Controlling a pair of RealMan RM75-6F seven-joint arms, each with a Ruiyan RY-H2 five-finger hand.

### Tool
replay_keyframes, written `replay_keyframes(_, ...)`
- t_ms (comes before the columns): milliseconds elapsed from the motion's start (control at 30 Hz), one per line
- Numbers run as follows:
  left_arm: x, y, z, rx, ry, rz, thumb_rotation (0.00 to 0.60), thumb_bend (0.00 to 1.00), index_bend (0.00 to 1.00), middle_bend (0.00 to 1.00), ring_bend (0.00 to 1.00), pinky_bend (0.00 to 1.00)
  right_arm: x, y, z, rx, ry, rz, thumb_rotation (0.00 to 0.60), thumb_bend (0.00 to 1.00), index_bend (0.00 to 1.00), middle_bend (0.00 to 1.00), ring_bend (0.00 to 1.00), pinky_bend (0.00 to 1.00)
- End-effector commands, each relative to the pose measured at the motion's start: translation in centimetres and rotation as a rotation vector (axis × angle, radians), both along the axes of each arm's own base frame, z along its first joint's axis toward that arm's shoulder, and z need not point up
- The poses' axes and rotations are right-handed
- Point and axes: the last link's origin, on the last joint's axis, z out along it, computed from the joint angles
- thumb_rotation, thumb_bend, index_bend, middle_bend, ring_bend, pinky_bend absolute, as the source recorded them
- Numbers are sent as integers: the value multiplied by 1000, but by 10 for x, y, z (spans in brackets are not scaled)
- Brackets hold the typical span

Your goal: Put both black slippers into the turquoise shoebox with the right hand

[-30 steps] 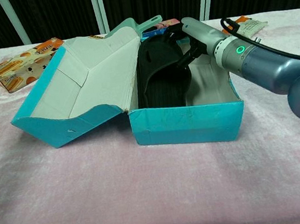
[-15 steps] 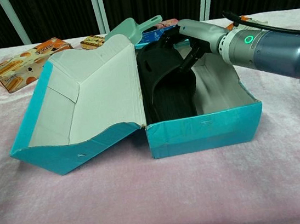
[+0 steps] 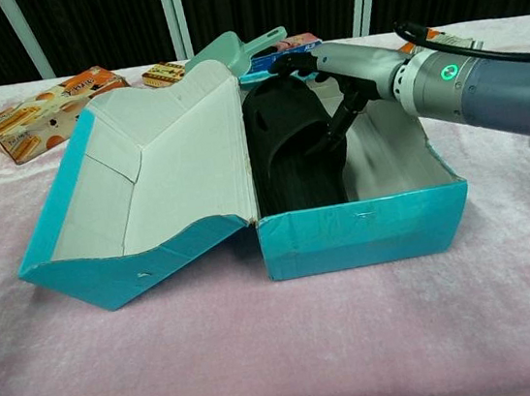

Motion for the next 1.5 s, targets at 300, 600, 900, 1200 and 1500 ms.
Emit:
replay_keyframes(300,0,1,-1,-3,-2,-7,600,0,159,164,128,0,4,21,47,-11,109,85,600,164,11,44,0,71)
replay_keyframes(600,0,2,-3,-8,-6,-13,600,0,159,163,129,0,-2,43,74,8,87,111,600,612,177,208,84,71)
replay_keyframes(900,-1,1,-5,-10,-7,-14,600,0,159,163,128,0,0,36,64,12,81,120,600,645,198,223,86,71)
replay_keyframes(1200,-6,-1,-5,-12,-11,3,600,0,159,163,128,0,6,16,33,49,170,125,600,644,207,226,86,71)
replay_keyframes(1500,-12,-5,-5,-8,-15,22,600,0,159,163,129,0,-1,4,24,48,213,88,600,647,212,241,86,71)
